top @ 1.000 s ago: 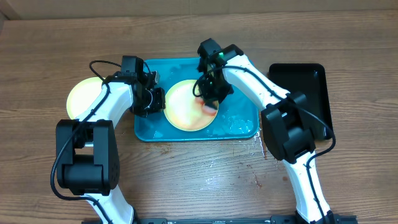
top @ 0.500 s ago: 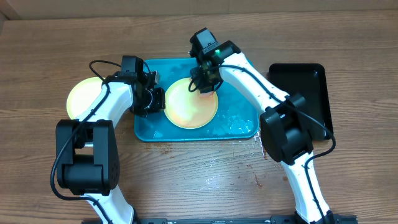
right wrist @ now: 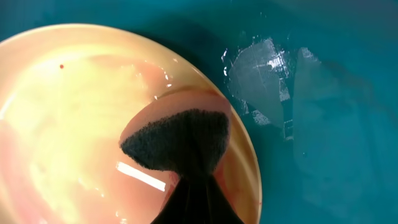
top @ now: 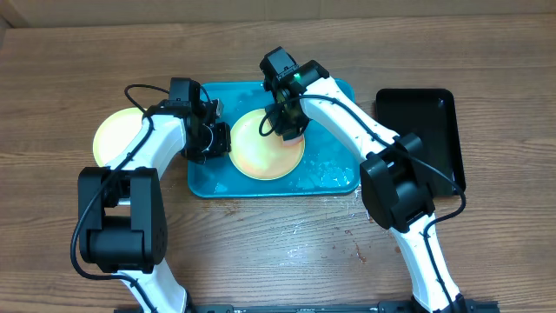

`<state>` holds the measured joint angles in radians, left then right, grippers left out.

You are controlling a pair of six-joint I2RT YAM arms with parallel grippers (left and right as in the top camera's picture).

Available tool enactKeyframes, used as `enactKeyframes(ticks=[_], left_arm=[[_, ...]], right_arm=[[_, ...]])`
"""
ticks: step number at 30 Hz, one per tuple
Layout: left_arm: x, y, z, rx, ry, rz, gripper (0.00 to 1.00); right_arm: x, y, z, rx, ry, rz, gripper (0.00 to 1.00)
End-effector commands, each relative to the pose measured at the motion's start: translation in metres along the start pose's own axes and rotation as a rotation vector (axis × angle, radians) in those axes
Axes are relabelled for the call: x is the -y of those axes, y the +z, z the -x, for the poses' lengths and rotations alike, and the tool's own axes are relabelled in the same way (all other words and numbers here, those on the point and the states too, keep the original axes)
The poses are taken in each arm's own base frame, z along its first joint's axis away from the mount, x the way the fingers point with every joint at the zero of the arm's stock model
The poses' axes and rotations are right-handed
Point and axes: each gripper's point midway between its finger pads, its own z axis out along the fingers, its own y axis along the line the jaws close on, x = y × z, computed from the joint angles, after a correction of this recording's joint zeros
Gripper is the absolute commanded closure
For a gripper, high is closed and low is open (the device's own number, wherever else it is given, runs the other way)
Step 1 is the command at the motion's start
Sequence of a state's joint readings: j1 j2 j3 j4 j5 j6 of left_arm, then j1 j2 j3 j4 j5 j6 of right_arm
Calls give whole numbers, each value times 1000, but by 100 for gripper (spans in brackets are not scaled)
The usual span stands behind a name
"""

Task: Clean dirty plates on tray and stack at the side
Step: 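Keep scrubbing the yellow plate with the sponge in circles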

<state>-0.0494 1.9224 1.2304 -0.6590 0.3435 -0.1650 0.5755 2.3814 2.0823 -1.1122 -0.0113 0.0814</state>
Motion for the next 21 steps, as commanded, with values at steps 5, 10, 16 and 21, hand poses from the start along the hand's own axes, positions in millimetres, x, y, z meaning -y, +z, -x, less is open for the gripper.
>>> enactKeyframes(ticks=[5, 10, 16, 21], left_arm=[[2, -16, 12, 50, 6, -3, 96], [2, -16, 12, 50, 6, -3, 96], [2, -16, 12, 50, 6, -3, 96], [2, -16, 12, 50, 6, -3, 96]], right_arm=[[9, 3, -6, -23, -9, -16, 96], [11, 15, -15, -47, -30, -13, 96], [0, 26, -23, -59, -86, 78, 96], [-18, 25, -21, -41, -231, 181, 96]])
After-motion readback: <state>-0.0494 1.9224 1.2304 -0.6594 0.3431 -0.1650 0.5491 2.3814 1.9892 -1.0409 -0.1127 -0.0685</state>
